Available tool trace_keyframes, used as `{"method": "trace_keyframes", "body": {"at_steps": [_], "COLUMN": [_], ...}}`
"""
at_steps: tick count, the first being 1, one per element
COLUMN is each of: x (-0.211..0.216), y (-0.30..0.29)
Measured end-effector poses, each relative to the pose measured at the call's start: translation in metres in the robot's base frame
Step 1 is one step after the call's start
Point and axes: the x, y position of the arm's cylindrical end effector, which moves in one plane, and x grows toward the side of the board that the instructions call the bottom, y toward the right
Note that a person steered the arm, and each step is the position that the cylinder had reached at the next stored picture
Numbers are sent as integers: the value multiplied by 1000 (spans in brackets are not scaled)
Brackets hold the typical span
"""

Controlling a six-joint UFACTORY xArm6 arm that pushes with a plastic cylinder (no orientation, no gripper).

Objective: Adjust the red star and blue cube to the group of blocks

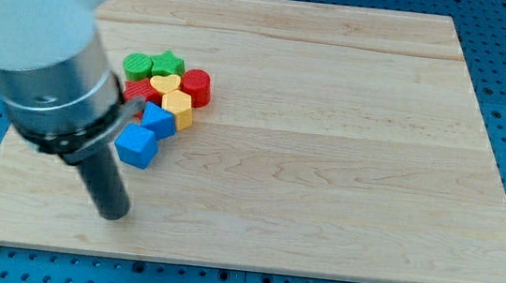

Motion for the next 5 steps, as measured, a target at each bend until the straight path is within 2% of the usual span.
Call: {"method": "trace_keyframes", "body": {"at_steps": [2,3,4,5], "x": [-61,-72,-84,-89], "y": [5,12,-29,-32]}}
